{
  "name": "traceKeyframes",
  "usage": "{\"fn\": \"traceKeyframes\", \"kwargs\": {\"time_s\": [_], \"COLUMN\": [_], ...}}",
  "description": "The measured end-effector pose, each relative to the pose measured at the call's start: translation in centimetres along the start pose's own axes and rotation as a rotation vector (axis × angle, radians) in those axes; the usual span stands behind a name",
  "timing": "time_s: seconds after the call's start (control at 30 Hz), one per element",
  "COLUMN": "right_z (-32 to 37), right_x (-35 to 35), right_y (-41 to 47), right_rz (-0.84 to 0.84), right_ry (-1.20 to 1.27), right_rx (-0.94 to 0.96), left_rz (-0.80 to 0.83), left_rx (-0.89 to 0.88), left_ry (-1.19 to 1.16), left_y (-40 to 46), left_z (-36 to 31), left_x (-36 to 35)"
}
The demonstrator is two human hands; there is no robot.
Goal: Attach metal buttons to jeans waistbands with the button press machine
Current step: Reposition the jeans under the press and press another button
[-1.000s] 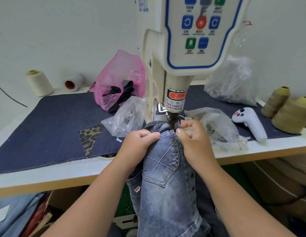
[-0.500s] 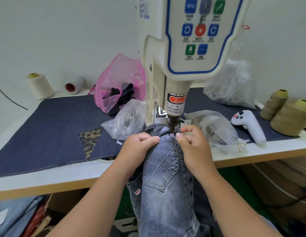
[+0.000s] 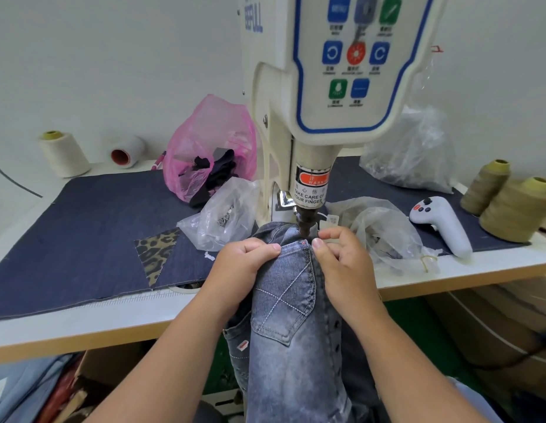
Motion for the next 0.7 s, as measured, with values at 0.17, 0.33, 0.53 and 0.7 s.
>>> {"fn": "traceKeyframes", "kwargs": {"time_s": [0.17,0.33,0.53,0.7], "right_z": [0.09,-0.01,-0.10,-0.37], "right_x": [-0.07,-0.19,-0.36,-0.37], "right_y": [-0.01,0.06,0.05,0.06], "right_rz": [-0.017,-0.016,-0.028,-0.023], "right_ry": [-0.028,-0.034,-0.026,-0.010], "right_rx": [0.030,0.023,0.025,0.015], "left_rz": [-0.003,0.011,0.024,0.034], "left_rx": [0.003,0.022,0.027,0.027], "left_ry": [-0.044,-0.070,-0.100,-0.113], "left_y": [0.24,0.16,0.07,0.13], "left_z": [0.15,0.16,0.12,0.39], "left_x": [0.09,0.02,0.06,0.03]}}
Point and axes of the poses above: each hand's wrist, its own y-axis towards the middle knuckle, its own x-axis out of the back of the hand, z = x × y, the point moved 7 cm from there along y, towards the middle knuckle, and after that the axes turned 4 degrees about x, right-handed, at the moved point
